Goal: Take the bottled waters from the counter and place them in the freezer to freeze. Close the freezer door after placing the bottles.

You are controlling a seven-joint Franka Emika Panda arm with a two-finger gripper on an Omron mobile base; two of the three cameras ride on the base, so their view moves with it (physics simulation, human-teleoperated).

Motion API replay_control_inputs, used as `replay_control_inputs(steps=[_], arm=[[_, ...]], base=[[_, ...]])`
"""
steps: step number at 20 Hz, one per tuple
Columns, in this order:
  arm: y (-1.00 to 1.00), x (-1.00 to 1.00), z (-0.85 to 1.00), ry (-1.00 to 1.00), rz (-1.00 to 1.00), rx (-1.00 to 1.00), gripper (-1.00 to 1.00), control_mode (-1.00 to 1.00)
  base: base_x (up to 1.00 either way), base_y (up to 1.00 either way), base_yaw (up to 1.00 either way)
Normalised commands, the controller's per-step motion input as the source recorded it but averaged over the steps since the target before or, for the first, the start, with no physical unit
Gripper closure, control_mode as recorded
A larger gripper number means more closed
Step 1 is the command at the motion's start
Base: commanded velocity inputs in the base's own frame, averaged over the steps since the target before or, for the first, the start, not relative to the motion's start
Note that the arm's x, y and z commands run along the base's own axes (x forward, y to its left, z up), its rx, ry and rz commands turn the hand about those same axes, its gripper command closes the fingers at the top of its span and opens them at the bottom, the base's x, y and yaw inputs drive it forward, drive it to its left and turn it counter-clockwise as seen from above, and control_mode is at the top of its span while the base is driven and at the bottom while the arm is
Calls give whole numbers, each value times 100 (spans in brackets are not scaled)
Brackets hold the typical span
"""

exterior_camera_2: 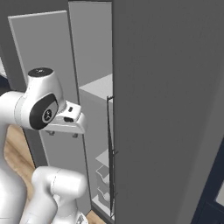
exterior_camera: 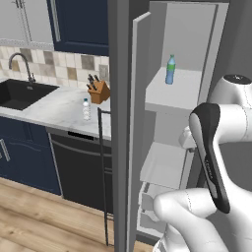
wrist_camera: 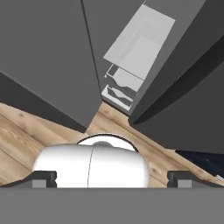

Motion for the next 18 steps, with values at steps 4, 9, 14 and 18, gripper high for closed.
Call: replay_control_inputs(steps=[4, 9, 14, 18], arm=[[0, -22, -3, 3, 0, 0, -100, -100], [0, -30, -4, 4, 1, 0, -100, 100], [0, 0, 0, 0, 0, 0, -100, 100], [0, 0, 0, 0, 0, 0, -100, 100]], base=[[0, 0, 0], [-14, 0, 1], [-78, 13, 4], [-37, 54, 1]])
